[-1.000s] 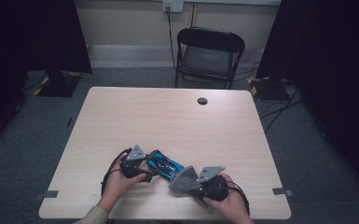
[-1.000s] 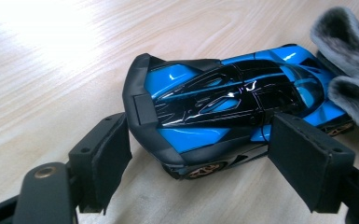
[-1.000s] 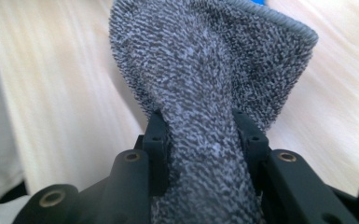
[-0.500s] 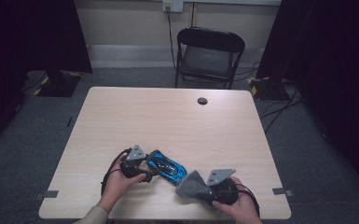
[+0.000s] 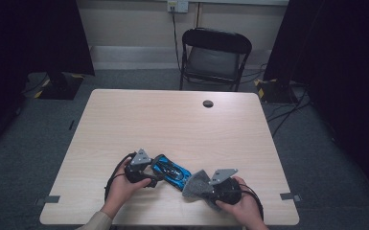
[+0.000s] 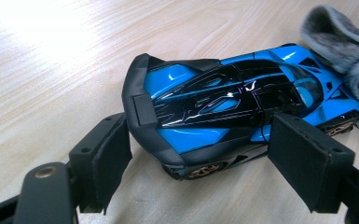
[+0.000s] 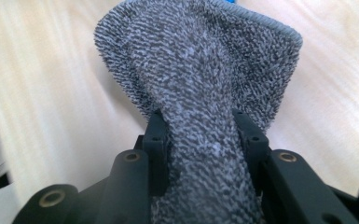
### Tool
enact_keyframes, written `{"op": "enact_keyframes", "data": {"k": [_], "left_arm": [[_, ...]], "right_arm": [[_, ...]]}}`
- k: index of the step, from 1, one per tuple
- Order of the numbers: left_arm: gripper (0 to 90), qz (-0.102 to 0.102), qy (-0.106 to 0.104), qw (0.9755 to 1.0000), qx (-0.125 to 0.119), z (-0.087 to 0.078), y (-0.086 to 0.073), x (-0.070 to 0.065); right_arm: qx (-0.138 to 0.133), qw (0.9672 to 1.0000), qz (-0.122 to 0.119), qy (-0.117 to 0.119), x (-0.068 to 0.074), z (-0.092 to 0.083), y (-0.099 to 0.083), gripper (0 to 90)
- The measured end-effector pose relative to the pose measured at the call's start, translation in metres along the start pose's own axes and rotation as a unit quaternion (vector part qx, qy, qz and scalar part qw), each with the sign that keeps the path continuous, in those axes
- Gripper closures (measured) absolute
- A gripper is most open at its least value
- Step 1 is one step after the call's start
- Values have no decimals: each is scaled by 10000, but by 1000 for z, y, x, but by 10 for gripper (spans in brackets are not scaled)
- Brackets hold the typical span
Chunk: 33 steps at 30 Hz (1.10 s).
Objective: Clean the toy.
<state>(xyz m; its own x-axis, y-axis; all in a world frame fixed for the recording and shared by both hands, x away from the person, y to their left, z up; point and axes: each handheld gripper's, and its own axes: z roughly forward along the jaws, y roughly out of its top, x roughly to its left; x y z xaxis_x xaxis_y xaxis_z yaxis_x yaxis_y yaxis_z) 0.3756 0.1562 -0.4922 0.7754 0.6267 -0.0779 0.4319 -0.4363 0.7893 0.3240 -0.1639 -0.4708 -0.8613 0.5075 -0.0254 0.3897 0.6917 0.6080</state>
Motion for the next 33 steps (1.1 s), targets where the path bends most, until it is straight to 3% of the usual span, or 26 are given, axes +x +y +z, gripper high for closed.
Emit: {"op": "enact_keyframes", "data": {"k": [14,18,21,26,30,33], "left_arm": [[213,4,3,10000,-16,0,-1,0],[213,5,10,10000,-5,0,0,0],[213,-4,13,10000,0,0,0,0],[213,-2,6,10000,-4,0,0,0],[213,5,4,10000,-7,0,0,0],[213,0,-3,10000,-10,0,0,0]], "right_arm": [[-13,9984,276,-500,-26,1,-1,640],[-69,9982,352,-486,-29,-4,-4,639],[-202,9987,312,-352,-26,-9,-1,639],[-500,9987,-16,133,-4,-13,15,639],[-571,9968,-315,468,17,-2,28,637],[-409,9956,-539,649,29,12,34,638]]}}
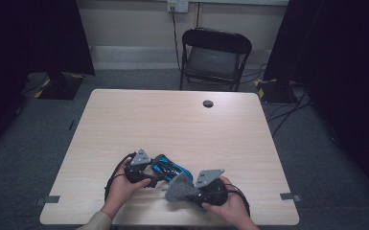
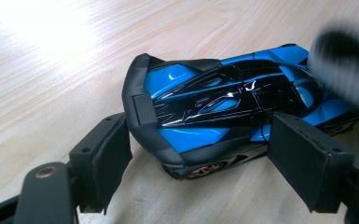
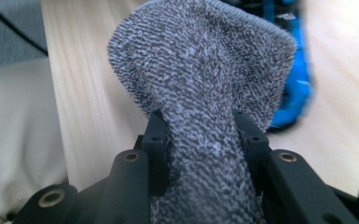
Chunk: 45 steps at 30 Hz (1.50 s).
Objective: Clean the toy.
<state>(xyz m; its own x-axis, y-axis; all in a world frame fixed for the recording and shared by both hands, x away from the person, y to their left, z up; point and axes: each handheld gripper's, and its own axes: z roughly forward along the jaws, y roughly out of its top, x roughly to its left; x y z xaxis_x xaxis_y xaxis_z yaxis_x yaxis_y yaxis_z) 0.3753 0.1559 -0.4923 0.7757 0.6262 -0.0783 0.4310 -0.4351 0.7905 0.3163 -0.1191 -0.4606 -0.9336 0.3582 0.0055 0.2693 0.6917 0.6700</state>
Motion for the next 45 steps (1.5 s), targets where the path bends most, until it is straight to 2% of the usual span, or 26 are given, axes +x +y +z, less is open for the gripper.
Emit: {"op": "enact_keyframes", "data": {"k": [3,7,13,15,19,21,33,38,41,45], "left_arm": [[214,7,21,10000,7,0,0,1],[215,-33,-1,10000,-23,0,-1,2],[214,-27,13,10000,-19,0,-1,1],[214,-29,16,10000,-19,0,-1,1],[214,-28,4,10000,-23,0,-1,1],[214,-20,3,10000,-10,0,-1,1],[214,-24,-9,10000,-28,0,-1,1],[214,-23,-14,10000,-24,0,-1,1],[213,-17,-11,10000,-25,0,-1,1],[214,-17,-11,10000,-22,0,-1,1]], "right_arm": [[146,9999,-50,30,2,14,2,637],[180,9998,29,20,-1,17,4,640],[212,9997,108,-83,-8,12,-1,640],[191,9995,214,-117,-12,10,-4,641],[210,9986,337,-350,-22,5,-10,641],[183,9981,440,-392,-27,3,-13,641],[190,9940,722,-800,-46,2,-16,641],[246,9911,846,-994,-55,-2,-19,640],[214,9904,886,-1035,-58,-8,-20,640],[16,9894,939,-1107,-66,-18,-16,640]]}}
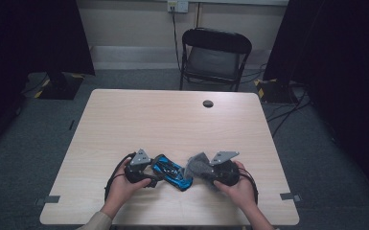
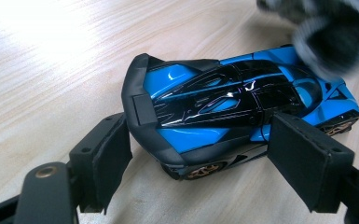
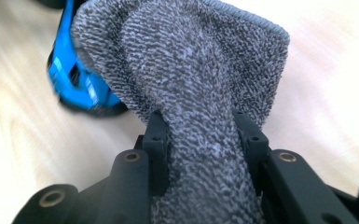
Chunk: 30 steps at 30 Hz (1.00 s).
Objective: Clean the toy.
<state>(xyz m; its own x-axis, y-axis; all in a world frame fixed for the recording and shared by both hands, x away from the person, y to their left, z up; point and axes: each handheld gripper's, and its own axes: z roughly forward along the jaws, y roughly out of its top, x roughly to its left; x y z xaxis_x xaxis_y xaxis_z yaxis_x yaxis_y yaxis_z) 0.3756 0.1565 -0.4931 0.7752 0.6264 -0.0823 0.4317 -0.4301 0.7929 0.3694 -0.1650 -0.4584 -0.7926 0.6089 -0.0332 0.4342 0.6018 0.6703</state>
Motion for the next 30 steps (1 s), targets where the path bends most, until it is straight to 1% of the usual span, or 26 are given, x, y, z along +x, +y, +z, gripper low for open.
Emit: {"op": "enact_keyframes", "data": {"k": [2,4,6,9,11,14,15,17,19,22,27,30], "left_arm": [[214,-13,-7,10000,0,0,0,0],[213,-20,-26,10000,7,0,0,-1],[213,-35,-43,10000,7,1,1,-1],[213,-46,-65,10000,9,1,0,0],[213,-44,-73,10000,-5,1,0,0],[214,-51,-85,9999,-29,1,0,0],[214,-57,-88,9999,-30,1,0,0],[215,-55,-86,9999,-30,1,-1,0],[215,-49,-83,9999,-33,1,-1,0],[216,-60,-83,9999,-56,1,-1,0],[217,-70,-79,9999,-60,1,-2,0],[218,-49,-76,10000,-40,1,-1,-1]], "right_arm": [[-89,9999,85,-45,-7,-2,6,640],[-134,9997,142,-116,-13,0,14,640],[-89,9997,84,-226,-17,6,23,640],[-92,9996,159,-203,-19,19,37,641],[-41,9995,123,-281,-19,30,46,640],[-68,9989,246,-381,-18,47,57,641],[-45,9988,237,-429,-17,53,62,640],[1,9988,259,-416,-15,62,66,641],[97,9990,194,-401,-12,72,71,641],[176,9992,100,-350,-8,79,73,641],[188,9993,0,-332,-7,79,71,640],[168,9992,2,-358,-9,78,70,629]]}}
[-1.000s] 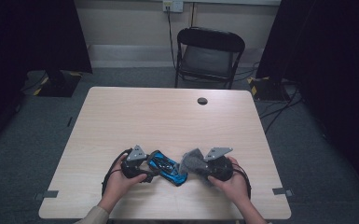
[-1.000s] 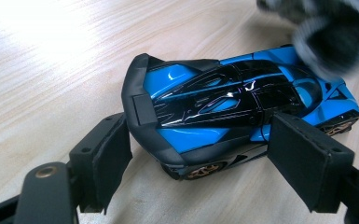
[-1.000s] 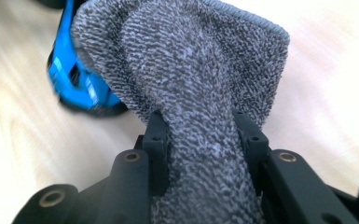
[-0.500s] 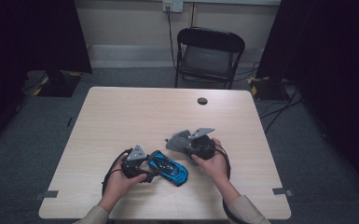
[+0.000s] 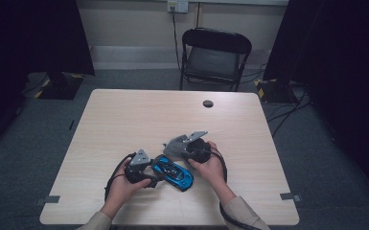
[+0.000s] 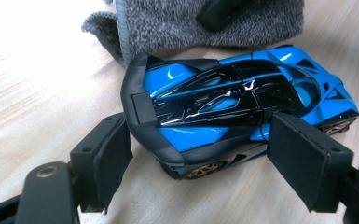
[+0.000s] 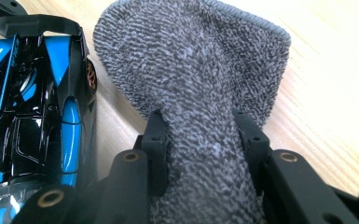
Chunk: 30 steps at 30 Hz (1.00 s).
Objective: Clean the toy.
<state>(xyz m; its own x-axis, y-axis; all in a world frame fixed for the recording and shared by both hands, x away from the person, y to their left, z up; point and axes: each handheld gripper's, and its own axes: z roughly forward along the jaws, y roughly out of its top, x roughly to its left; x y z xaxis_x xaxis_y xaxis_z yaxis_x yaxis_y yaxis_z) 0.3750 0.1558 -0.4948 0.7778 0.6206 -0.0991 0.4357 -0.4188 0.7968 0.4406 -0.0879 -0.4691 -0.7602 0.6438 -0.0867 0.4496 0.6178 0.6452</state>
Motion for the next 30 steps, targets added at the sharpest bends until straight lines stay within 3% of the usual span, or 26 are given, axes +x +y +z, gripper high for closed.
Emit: {"op": "enact_keyframes", "data": {"k": [10,14,18,24,30], "left_arm": [[218,-8,-13,10000,-11,0,0,0],[218,-9,-21,10000,-10,0,0,0],[218,-4,-2,10000,4,0,0,0],[218,-23,-8,10000,-9,0,0,-1],[218,-25,-8,10000,-5,0,0,-1]], "right_arm": [[-46,9999,83,60,0,-1,-8,498],[-112,9996,238,132,-2,-6,-10,390],[-222,9989,344,212,-5,-14,-12,353],[-319,9987,356,158,-6,-26,-17,394],[-302,9987,370,182,-6,-22,-26,457]]}}
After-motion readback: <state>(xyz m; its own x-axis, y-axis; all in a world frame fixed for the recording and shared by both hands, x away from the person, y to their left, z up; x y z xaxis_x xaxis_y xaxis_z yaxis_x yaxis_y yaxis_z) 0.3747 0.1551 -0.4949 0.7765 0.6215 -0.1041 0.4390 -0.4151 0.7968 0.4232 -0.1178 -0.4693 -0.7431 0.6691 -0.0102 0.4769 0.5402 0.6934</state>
